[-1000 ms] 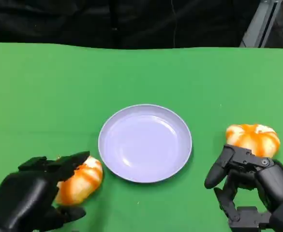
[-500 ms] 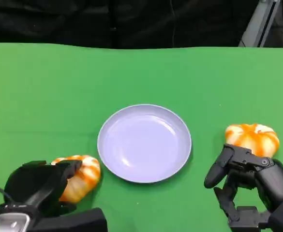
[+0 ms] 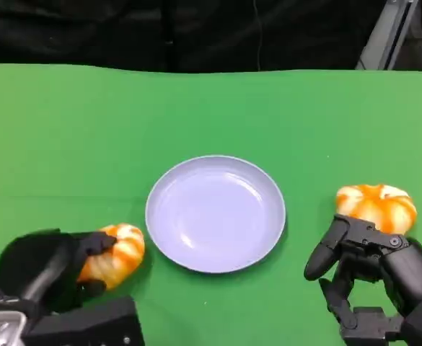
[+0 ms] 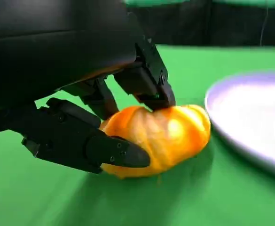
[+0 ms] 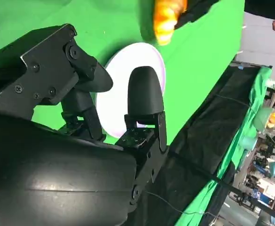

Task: Grasp the bread from the table and place it into the plate.

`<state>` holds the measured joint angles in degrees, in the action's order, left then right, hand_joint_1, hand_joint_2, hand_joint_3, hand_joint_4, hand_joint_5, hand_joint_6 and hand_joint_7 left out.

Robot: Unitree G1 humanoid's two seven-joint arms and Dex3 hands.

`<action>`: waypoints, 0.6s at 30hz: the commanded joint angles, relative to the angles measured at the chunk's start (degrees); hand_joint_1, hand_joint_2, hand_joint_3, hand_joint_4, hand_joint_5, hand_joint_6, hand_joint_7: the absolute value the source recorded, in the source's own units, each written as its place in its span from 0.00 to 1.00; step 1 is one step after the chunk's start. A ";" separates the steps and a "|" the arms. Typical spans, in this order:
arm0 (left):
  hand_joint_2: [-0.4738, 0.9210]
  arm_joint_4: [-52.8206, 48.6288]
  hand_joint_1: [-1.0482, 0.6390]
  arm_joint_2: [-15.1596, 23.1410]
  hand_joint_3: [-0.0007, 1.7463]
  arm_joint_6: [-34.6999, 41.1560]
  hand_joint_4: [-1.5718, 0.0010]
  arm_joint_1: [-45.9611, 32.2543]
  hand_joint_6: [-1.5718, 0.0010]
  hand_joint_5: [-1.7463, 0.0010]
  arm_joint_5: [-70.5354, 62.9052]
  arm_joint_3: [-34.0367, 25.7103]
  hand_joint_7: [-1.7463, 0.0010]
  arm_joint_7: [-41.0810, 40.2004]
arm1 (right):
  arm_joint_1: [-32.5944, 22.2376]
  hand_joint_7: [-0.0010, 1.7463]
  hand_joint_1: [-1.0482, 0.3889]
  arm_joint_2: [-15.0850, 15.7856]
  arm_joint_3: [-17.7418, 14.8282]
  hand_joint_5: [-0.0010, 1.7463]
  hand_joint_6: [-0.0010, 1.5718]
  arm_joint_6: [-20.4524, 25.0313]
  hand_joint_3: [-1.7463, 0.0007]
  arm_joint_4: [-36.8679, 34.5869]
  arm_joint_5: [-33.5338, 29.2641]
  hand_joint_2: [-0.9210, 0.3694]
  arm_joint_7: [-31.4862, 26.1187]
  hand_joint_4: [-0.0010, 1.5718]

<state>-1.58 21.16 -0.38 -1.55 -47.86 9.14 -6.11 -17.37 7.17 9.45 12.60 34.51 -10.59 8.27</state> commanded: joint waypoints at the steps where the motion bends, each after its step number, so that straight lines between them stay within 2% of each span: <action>1: 0.90 1.45 0.51 2.16 0.31 -3.01 0.47 -2.24 0.33 0.03 0.99 -2.53 0.54 -6.61 | -0.01 0.80 0.77 0.15 -0.33 0.91 0.43 0.74 0.34 0.71 -0.04 0.35 -0.39 0.47; 2: 0.88 1.89 0.51 2.53 0.33 -3.04 0.47 -2.90 0.41 0.01 0.95 -3.00 0.39 -7.21 | -0.01 0.80 0.77 0.05 -0.33 0.91 0.43 0.90 0.34 0.76 0.04 0.35 -0.39 0.47; 5: 0.85 2.62 0.53 2.10 0.31 -3.87 0.48 -4.20 0.56 0.00 1.85 -4.52 0.07 -10.44 | 0.07 0.80 0.76 0.22 -0.29 0.92 0.43 0.37 0.34 0.41 -0.24 0.35 -0.43 0.47; 6: 0.85 2.55 0.53 1.90 0.31 -4.82 0.48 -4.28 0.58 0.00 1.70 -4.61 0.04 -12.46 | 0.03 0.81 0.76 0.31 -0.26 0.91 0.43 0.06 0.34 0.27 -0.40 0.35 -0.46 0.47; 9: 0.72 2.67 0.55 1.10 0.54 -7.48 0.47 -4.44 0.58 0.00 2.89 -4.68 0.01 -15.89 | -0.08 0.80 0.76 0.20 -0.16 0.91 0.43 0.10 0.34 0.35 -0.39 0.35 -0.45 0.47; 11: 0.68 2.57 0.55 0.68 0.62 -9.43 0.47 -4.37 0.57 0.00 4.20 -4.76 0.03 -17.16 | -0.04 0.80 0.76 0.08 0.01 0.91 0.43 0.21 0.34 0.35 -0.47 0.35 -0.52 0.48; 18: 0.66 1.98 0.54 -0.45 0.66 -13.52 0.46 -1.57 0.55 0.00 4.62 -3.46 0.07 -18.40 | 0.12 0.80 0.77 -0.48 0.15 0.92 0.43 1.08 0.35 0.14 -0.12 0.34 -0.32 0.47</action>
<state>0.33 21.03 -13.18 -4.40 -44.02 5.13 -24.13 -17.33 6.54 9.82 13.20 34.51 -11.28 8.09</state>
